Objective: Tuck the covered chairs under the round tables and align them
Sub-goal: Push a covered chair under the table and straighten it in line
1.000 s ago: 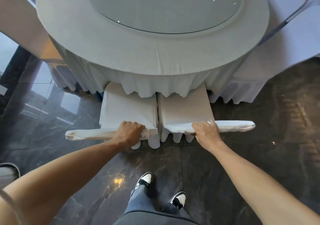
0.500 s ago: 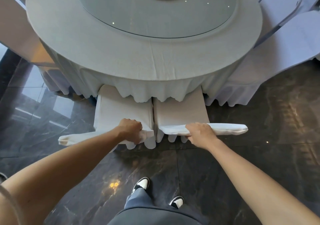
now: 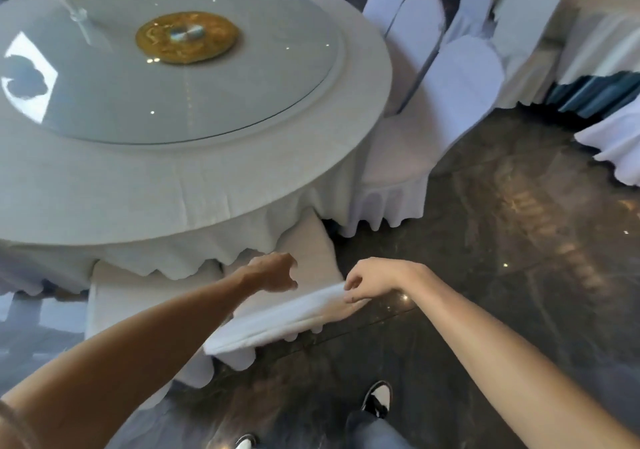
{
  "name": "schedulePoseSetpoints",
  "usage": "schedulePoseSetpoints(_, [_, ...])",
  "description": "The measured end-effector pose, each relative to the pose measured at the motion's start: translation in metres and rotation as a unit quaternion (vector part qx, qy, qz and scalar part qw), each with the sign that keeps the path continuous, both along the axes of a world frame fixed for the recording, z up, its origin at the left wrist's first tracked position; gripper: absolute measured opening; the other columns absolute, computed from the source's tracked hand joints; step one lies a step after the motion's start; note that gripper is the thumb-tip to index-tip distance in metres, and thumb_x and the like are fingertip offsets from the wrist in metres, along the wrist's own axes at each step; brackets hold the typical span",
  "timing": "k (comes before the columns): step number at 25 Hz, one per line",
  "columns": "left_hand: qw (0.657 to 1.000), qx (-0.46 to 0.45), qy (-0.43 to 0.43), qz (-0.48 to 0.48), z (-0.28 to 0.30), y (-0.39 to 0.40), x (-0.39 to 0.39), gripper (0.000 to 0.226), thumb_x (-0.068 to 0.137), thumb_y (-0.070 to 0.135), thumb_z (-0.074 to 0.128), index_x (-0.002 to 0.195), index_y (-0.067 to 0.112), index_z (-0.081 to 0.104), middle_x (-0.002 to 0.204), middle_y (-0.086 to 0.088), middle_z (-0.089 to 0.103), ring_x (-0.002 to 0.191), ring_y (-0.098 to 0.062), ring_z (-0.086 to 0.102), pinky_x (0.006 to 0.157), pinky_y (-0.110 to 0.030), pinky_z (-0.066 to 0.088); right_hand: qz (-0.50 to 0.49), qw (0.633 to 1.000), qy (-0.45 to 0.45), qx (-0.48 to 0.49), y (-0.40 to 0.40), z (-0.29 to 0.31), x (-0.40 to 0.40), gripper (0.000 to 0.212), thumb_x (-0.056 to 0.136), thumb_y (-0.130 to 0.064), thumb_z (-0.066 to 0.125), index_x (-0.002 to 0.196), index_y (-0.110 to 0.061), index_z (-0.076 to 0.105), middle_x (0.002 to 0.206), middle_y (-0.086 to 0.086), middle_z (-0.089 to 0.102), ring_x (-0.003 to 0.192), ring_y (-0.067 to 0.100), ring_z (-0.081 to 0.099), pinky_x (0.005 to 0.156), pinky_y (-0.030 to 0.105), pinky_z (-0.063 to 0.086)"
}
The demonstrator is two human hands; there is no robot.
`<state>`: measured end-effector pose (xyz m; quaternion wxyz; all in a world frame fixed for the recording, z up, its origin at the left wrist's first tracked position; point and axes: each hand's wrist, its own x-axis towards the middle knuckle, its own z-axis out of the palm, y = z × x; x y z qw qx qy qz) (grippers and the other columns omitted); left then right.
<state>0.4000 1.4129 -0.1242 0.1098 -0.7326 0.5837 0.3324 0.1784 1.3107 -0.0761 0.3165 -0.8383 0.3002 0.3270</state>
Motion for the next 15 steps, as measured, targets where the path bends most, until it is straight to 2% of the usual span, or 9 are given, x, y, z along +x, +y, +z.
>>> schedulePoseSetpoints(4, [0.999, -0.001, -0.021, 0.025, 0.012, -0.100, -0.081, 0.067, 0.084, 0.051, 0.067, 0.143, 0.027, 0.047, 0.142, 0.000, 0.052, 0.126, -0.022, 0.052, 0.103, -0.037, 0.045, -0.017, 0.998, 0.022, -0.051, -0.105, 0.022, -0.083, 0.047, 0.083, -0.051, 0.064, 0.122, -0.026, 0.067, 0.121, -0.005, 0.068, 0.102, 0.020, 0.067, 0.091, 0.042, 0.055])
schedulePoseSetpoints(7, [0.997, -0.053, -0.017, 0.049, 0.037, -0.180, -0.126, 0.054, 0.081, 0.050, 0.063, 0.132, 0.033, 0.056, 0.131, 0.002, 0.060, 0.117, -0.022, 0.058, 0.093, -0.034, 0.050, -0.020, 0.994, 0.035, -0.098, -0.192, 0.038, -0.132, 0.047, 0.084, -0.046, 0.062, 0.125, -0.024, 0.065, 0.127, 0.001, 0.064, 0.109, 0.023, 0.064, 0.094, 0.043, 0.053])
schedulePoseSetpoints(9, [0.996, -0.059, -0.035, 0.056, 0.044, -0.239, -0.155, 0.050, 0.079, 0.048, 0.060, 0.126, 0.031, 0.058, 0.124, 0.001, 0.064, 0.110, -0.023, 0.061, 0.086, -0.033, 0.050, -0.023, 0.992, 0.049, -0.116, -0.254, 0.041, -0.161, 0.051, 0.087, -0.043, 0.061, 0.134, -0.021, 0.059, 0.136, 0.002, 0.059, 0.117, 0.025, 0.059, 0.098, 0.042, 0.050])
schedulePoseSetpoints(13, [0.991, -0.101, -0.057, 0.067, 0.049, -0.346, -0.185, 0.050, 0.078, 0.045, 0.061, 0.125, 0.028, 0.056, 0.122, 0.001, 0.063, 0.110, -0.024, 0.059, 0.086, -0.038, 0.045, -0.033, 0.983, -0.014, -0.178, -0.359, 0.035, -0.189, 0.061, 0.093, -0.038, 0.057, 0.149, -0.021, 0.040, 0.153, 0.006, 0.042, 0.136, 0.028, 0.044, 0.109, 0.046, 0.040])
schedulePoseSetpoints(15, [0.987, -0.139, -0.053, 0.068, 0.037, -0.416, -0.196, 0.061, 0.081, 0.047, 0.060, 0.135, 0.025, 0.046, 0.131, -0.001, 0.058, 0.120, -0.027, 0.054, 0.094, -0.043, 0.042, -0.019, 0.972, -0.059, -0.227, -0.425, 0.026, -0.198, 0.062, 0.095, -0.036, 0.055, 0.152, -0.021, 0.034, 0.159, 0.009, 0.031, 0.144, 0.030, 0.031, 0.115, 0.050, 0.030])
